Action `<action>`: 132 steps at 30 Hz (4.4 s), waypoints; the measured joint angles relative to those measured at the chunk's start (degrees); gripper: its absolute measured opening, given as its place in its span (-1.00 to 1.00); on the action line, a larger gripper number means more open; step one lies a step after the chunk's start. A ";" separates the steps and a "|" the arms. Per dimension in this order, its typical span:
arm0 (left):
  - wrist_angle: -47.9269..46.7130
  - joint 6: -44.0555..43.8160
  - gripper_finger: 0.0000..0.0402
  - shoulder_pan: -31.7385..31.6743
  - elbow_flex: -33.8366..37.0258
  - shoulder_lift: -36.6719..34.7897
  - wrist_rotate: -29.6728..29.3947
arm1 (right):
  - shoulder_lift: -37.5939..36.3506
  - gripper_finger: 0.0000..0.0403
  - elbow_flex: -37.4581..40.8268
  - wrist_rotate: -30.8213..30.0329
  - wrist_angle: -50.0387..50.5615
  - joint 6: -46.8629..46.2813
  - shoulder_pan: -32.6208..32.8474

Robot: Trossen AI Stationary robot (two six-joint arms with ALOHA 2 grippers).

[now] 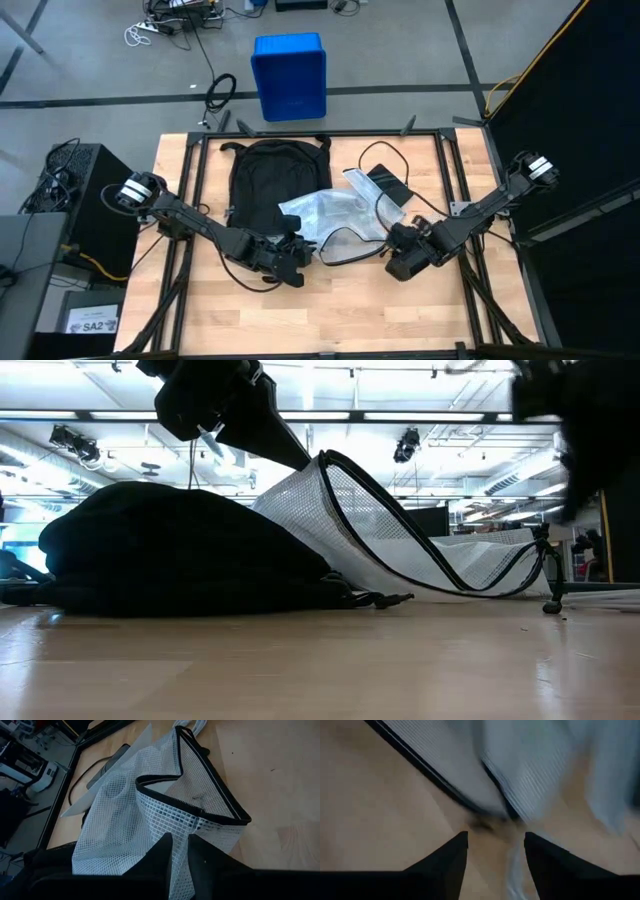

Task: Unpack backpack
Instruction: Remove the charger adapter from the zip bag

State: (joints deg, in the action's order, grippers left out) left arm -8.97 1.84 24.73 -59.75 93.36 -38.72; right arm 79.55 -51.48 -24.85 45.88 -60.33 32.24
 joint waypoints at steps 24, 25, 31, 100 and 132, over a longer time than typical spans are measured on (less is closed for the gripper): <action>3.24 2.50 -0.83 -0.35 -0.02 0.00 0.02 | 24.94 -0.65 1.79 -10.90 -50.40 31.79 -14.15; 3.26 2.68 -0.83 -0.35 -0.02 0.00 0.02 | 24.94 -0.66 1.79 -12.04 -50.41 31.97 -14.38; 3.41 5.69 -0.83 -0.35 -0.02 0.00 -0.06 | 24.28 -0.75 1.77 -22.36 -46.16 33.19 -13.18; 19.97 23.15 -0.69 -26.47 1.90 -0.08 41.72 | 19.69 -0.87 1.77 -38.48 -5.73 -0.97 -7.55; 25.08 22.17 -0.21 -28.83 1.42 9.96 51.56 | 19.85 -0.94 2.05 -27.80 -51.04 42.94 -13.81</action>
State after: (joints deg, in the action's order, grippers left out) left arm 16.11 24.01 -4.10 -58.33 103.32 12.85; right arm 99.39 -49.43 -52.64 -5.16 -17.39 18.43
